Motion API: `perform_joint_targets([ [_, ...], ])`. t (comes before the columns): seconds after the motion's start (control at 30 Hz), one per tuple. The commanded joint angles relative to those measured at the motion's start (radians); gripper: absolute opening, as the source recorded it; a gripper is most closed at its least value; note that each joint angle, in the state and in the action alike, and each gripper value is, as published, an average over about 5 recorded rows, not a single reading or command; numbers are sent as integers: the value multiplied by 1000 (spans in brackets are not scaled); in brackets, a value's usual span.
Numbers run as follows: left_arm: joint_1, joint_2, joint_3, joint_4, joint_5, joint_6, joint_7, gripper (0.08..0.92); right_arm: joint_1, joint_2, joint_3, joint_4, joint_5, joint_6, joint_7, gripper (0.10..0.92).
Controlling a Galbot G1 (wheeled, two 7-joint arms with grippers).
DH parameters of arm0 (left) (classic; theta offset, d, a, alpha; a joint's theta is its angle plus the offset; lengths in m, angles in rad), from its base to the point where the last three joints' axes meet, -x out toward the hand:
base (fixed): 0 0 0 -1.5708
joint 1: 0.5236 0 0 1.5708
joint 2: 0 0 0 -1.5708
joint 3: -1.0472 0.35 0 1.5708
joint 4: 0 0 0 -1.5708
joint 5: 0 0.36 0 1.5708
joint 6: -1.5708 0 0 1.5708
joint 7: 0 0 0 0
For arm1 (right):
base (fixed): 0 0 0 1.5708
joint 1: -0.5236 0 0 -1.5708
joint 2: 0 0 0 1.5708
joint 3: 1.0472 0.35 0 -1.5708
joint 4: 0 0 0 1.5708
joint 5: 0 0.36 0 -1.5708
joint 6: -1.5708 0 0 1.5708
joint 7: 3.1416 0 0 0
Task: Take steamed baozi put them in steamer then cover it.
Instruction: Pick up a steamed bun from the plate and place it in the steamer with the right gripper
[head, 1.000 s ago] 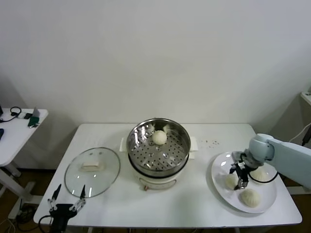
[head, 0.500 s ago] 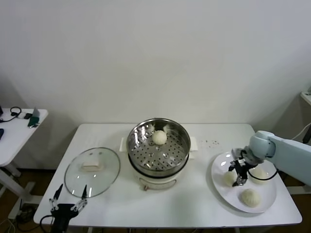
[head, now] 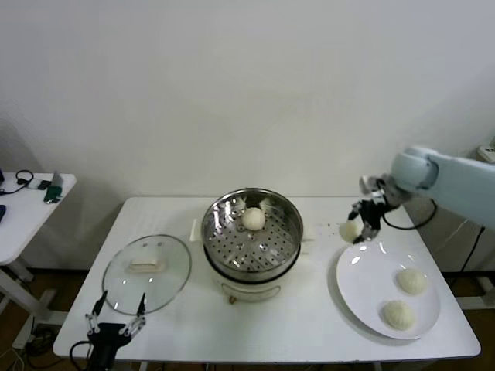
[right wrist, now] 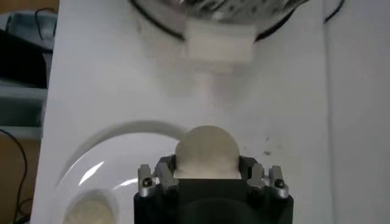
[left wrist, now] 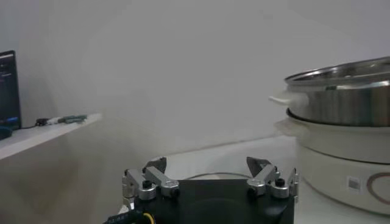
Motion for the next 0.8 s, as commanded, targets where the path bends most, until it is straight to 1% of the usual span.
perform_joint_targets([
  [0.03,13,3,7,-28,-33,3,3,823,341,227,-188,-43,278,-7,-7,670],
  [0.17,15,4,13,-42,-39,1,10,823,320,326,-164,-45,322,-35,12,670],
  [0.4,12,13,15,-54,-37,6,14,823,196,514,-88,-48,354,-101,73,670],
  [0.6,11,22,12,-58,-35,12,15,823,109,643,-72,-94,337,-129,107,670],
  [0.8,8,28,13,-52,-37,14,2,823,21,736,-49,-145,326,-151,140,675],
])
